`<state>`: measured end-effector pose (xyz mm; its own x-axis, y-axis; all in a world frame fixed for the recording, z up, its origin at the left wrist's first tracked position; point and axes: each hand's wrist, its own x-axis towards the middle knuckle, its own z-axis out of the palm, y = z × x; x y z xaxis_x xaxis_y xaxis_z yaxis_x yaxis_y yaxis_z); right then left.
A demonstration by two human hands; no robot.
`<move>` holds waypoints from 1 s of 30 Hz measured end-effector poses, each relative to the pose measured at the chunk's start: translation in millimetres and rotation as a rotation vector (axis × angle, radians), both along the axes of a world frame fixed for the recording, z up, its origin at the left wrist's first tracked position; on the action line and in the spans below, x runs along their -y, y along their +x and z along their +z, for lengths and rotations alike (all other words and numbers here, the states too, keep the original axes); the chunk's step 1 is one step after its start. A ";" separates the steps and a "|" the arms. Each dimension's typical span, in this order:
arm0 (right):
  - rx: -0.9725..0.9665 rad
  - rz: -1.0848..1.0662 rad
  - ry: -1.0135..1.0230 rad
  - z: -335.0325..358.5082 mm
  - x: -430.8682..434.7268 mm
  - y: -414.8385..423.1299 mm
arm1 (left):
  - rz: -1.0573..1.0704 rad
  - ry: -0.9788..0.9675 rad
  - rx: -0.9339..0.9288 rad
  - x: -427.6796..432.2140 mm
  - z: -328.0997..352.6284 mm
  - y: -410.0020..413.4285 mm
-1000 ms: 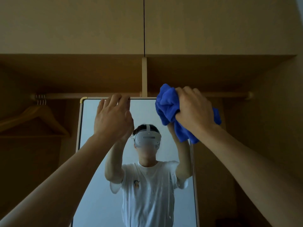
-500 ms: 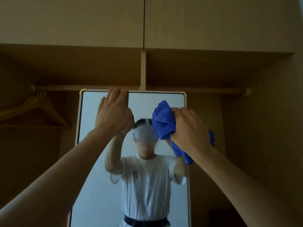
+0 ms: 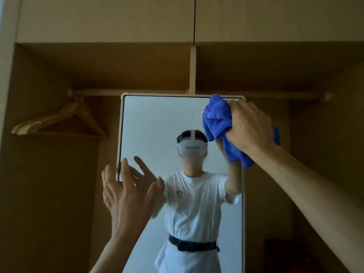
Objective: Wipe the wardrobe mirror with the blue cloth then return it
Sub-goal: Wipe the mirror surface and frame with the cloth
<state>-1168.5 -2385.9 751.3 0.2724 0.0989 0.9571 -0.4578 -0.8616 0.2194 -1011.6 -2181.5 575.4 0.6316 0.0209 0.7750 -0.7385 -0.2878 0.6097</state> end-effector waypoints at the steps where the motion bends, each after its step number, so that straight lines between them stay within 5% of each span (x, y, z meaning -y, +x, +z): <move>1: -0.001 -0.002 0.008 -1.1 -1.6 2.3 | -0.006 -0.002 -0.036 -5.1 -2.4 2.2; 14: -0.138 0.033 0.028 -79.8 -23.9 31.3 | -0.071 0.031 -0.113 -1.1 -21.4 29.8; 24: 0.001 0.036 0.033 -8.9 -29.4 34.4 | -0.084 0.063 -0.044 -1.2 -3.3 43.9; 30: -0.069 0.059 -0.015 -29.8 -44.6 41.9 | -0.056 0.049 -0.014 1.5 -11.0 50.0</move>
<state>-1126.7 -2341.3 721.5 0.3314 0.1311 0.9344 -0.3896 -0.8829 0.2620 -961.5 -2183.0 564.4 0.6416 -0.0528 0.7652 -0.7458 -0.2761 0.6063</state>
